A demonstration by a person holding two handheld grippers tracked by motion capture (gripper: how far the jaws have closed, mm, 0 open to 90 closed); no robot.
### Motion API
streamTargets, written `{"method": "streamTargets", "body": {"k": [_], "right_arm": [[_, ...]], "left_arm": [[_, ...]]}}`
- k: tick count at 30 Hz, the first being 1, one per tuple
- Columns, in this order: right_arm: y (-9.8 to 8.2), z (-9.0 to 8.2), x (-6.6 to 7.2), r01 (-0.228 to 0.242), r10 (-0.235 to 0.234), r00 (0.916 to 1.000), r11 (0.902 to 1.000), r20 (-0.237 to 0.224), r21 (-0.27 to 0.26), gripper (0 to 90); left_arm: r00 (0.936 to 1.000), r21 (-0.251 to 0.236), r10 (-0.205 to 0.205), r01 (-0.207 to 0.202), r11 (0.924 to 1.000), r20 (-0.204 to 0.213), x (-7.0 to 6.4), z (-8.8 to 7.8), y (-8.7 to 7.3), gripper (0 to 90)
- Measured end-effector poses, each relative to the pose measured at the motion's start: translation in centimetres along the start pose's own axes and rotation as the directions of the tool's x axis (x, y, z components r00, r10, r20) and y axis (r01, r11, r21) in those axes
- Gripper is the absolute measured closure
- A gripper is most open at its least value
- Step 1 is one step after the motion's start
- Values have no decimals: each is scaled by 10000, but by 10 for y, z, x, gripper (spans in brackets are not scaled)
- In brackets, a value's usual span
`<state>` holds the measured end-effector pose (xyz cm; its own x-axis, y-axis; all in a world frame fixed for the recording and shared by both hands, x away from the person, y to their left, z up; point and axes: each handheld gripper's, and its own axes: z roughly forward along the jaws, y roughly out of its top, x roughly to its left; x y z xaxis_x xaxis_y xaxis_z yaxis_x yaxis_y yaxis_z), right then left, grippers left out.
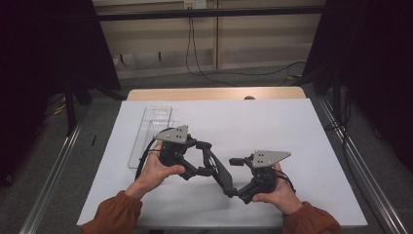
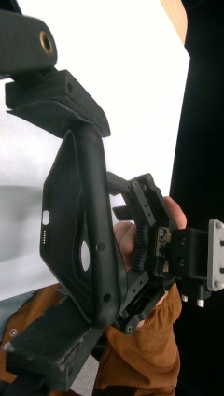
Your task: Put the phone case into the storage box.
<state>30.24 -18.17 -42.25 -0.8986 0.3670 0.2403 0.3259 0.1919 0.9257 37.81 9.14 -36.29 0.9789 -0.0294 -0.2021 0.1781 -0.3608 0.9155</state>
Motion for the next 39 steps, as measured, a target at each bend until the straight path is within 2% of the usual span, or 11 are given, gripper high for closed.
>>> {"method": "streamTargets", "body": {"k": [10,13,20,22,25,29,32,33,36,37,39], "right_arm": [[0,-10,-2,-136,147,9980,9997,619,-178,5],[0,-14,-2,-237,263,9953,9993,936,-284,5],[-3,-23,-3,-310,370,9897,9985,1380,-448,7],[-3,-24,-3,-297,365,9893,9983,1415,-496,7],[-4,-30,-2,-288,398,9833,9975,1778,-639,7],[-6,-35,-1,-311,451,9781,9970,2032,-715,7],[-9,-41,0,-339,524,9725,9958,2268,-845,7],[-9,-42,0,-335,531,9707,9956,2343,-870,7],[-11,-47,1,-347,583,9661,9947,2514,-971,5],[-12,-48,1,-361,617,9623,9943,2649,-1006,0],[-13,-51,1,-378,706,9530,9926,2947,-1154,0]], "left_arm": [[9973,-71,-290,286,9996,-672,4,-10,1,146],[9922,-25,-500,500,9987,-1141,6,-14,0,146],[9841,-101,-799,793,9968,-1588,9,-20,0,146],[9809,-167,-893,877,9960,-1729,9,-21,0,146],[9739,-210,-1036,1015,9946,-2020,10,-23,0,146],[9695,-248,-1115,1087,9938,-2184,10,-24,-1,146],[9630,-237,-1171,1148,9931,-2427,10,-24,-1,146],[9585,-156,-1181,1181,9929,-2596,10,-25,-1,146],[9541,-185,-1276,1274,9917,-2708,10,-25,-2,146],[9482,-122,-1285,1306,9914,-2906,10,-25,-3,146],[9433,-180,-1382,1393,9901,-3017,11,-26,-3,146]]}}
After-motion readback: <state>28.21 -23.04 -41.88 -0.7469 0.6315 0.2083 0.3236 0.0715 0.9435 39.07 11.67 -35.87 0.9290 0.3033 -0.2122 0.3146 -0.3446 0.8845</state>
